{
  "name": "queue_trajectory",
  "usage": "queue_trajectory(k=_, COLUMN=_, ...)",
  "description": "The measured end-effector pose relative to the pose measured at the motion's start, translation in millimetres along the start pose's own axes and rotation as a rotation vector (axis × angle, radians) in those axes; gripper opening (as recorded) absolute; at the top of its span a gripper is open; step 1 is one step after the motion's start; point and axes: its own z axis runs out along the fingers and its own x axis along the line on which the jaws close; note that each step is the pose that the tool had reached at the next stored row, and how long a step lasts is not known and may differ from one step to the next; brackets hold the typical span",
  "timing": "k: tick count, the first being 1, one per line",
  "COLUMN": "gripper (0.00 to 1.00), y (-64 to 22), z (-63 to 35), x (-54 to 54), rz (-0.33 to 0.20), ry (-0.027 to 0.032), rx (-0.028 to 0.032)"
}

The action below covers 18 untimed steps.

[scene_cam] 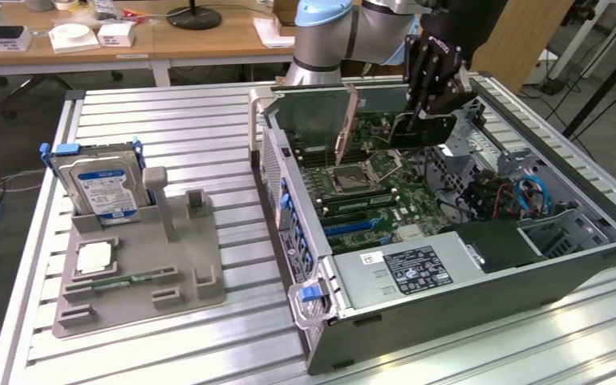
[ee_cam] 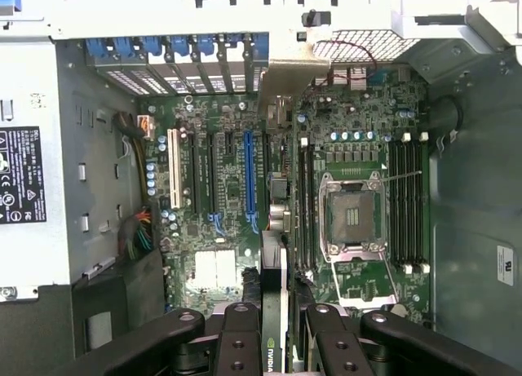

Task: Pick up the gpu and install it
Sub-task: 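Insert the gpu into the slot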

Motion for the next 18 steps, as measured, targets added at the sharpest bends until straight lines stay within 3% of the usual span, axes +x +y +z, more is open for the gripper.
queue_trajectory(k=18, gripper=0.26, y=0.0, z=4.0, x=-1.1, rz=0.016, ry=-0.0005, rx=0.0014)
